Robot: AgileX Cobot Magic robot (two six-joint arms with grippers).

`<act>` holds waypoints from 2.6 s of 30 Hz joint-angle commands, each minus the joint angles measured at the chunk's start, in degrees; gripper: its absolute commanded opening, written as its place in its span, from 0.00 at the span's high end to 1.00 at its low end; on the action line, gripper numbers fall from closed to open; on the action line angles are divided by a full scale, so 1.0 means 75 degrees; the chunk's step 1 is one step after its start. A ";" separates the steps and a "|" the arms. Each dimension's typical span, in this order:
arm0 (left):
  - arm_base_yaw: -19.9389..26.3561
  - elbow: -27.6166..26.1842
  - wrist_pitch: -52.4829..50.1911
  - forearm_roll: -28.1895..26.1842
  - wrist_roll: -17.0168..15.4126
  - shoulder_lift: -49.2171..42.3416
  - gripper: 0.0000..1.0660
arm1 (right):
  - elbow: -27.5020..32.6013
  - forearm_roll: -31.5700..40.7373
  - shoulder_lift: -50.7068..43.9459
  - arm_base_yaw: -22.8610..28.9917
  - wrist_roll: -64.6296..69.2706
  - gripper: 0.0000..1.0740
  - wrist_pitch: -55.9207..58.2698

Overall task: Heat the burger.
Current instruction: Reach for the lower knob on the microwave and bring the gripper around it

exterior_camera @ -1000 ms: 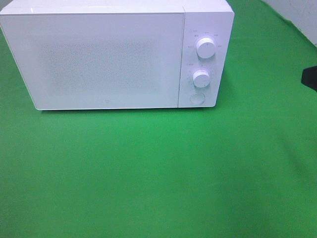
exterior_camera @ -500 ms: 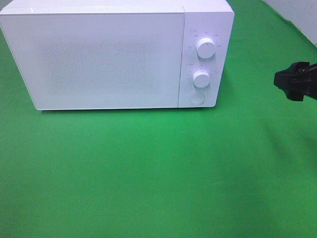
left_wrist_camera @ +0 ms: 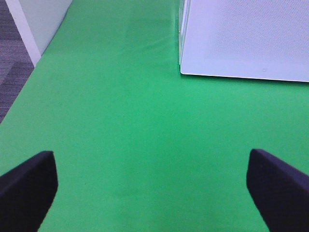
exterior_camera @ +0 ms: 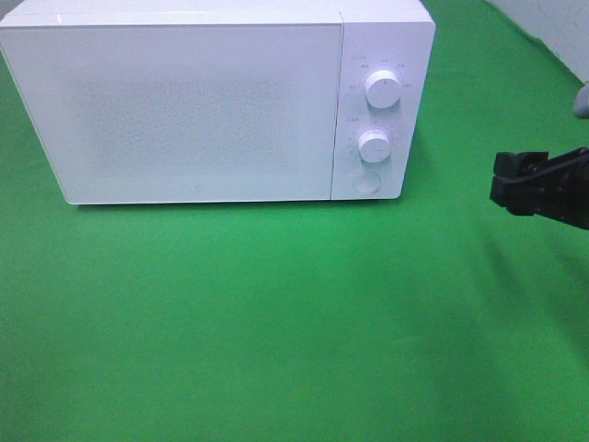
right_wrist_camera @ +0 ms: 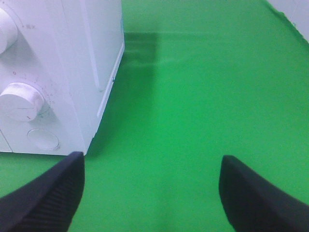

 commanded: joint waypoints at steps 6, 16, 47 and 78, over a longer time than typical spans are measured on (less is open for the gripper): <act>0.0008 0.0023 -0.0076 0.0000 0.0000 -0.0138 0.06 | 0.0061 0.2177 0.0680 0.1413 -0.1306 0.30 -0.1543; 0.0008 0.0023 -0.0076 0.0000 0.0000 -0.0138 0.06 | -0.0031 0.4057 0.1184 0.3209 -0.1390 0.26 -0.2681; 0.0008 0.0023 -0.0076 0.0000 0.0000 -0.0138 0.06 | -0.2567 0.5363 0.3507 0.4622 -0.2024 0.20 -0.2819; 0.0008 0.0023 -0.0076 0.0000 0.0008 -0.0138 0.06 | -0.4133 0.4805 0.4629 0.3560 -0.1994 0.24 -0.2384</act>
